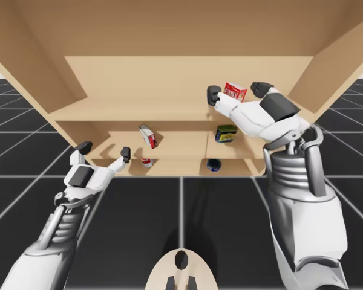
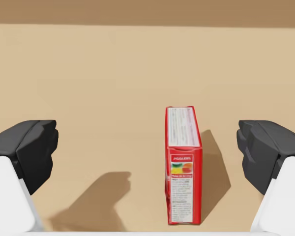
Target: Find the gelatin box on the shelf and bring it to me.
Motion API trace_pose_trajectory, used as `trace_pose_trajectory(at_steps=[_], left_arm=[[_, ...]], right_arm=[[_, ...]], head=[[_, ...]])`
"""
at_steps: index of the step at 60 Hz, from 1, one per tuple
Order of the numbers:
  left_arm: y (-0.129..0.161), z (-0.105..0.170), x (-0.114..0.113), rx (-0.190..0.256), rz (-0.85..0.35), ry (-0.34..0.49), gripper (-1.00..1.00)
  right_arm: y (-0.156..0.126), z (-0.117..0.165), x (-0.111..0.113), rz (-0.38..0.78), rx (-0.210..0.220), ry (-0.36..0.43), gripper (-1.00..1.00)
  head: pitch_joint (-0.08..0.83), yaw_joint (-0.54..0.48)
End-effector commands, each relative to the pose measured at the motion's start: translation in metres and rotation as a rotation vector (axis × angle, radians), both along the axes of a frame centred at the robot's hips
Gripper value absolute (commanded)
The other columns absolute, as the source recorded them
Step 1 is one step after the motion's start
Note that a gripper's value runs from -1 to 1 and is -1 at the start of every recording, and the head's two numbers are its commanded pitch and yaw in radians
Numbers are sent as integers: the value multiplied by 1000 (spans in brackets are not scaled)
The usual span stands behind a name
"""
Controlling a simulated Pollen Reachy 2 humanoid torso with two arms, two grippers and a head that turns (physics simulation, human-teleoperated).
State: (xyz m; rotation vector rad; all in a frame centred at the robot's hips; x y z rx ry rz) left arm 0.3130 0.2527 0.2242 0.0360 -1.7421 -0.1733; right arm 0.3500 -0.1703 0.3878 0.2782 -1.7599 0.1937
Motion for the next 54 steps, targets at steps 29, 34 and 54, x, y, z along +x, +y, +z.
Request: trace_pose_trajectory(at_steps=[29, 34, 54], left_arm=[[1, 2, -2, -9, 2, -3, -1000], [2, 2, -2, -10, 4, -4, -1000], [4, 4, -3, -21, 12, -8, -1000]], right_arm=[[4, -16, 43, -123, -81, 220, 1000], [3, -14, 40, -121, -79, 216, 1000], [3, 15, -7, -130, -102, 65, 1000]], head=[[194, -224], [195, -226], [197, -228]])
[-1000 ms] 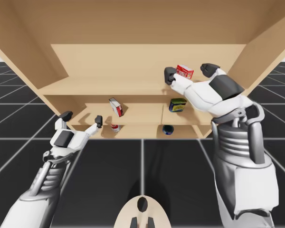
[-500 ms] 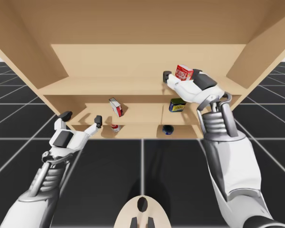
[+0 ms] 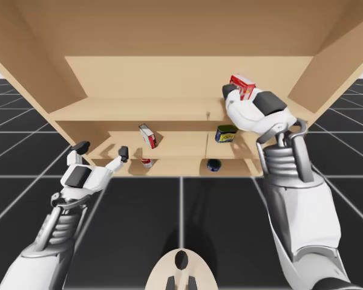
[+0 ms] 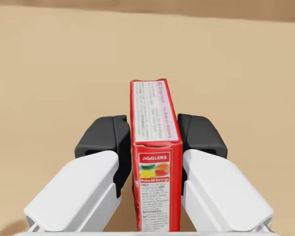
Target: Find the gelatin box on the shelf and bring it to me.
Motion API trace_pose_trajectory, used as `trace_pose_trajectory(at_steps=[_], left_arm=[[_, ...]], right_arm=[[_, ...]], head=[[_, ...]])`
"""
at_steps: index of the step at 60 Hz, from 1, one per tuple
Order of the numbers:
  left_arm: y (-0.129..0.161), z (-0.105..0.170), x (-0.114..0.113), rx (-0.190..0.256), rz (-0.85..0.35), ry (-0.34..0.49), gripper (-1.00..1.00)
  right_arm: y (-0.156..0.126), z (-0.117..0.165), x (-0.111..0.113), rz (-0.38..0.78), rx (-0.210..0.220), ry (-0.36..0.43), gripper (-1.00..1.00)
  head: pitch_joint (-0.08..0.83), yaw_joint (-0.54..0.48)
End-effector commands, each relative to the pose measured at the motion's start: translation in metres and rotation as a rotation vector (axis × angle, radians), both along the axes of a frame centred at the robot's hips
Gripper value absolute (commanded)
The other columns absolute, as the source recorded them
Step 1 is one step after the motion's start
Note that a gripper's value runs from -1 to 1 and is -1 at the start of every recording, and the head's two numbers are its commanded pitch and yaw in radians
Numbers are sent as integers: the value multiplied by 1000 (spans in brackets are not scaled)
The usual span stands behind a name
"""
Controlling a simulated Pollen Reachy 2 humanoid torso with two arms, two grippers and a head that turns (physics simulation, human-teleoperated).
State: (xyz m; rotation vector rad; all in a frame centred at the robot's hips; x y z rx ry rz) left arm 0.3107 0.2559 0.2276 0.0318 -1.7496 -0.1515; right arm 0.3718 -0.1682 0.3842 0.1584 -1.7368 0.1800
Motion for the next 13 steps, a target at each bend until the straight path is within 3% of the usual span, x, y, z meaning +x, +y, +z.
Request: trace_pose_trajectory(at_steps=[1, 13], left_arm=[[1, 1, 0, -4, 3, -2, -1000], [1, 2, -1, -5, 2, -5, -1000]], right_arm=[[1, 20, -35, -42, -44, 37, 1000], [-9, 15, -97, -24, -66, -15, 1000]], head=[[198, -228], [196, -230]])
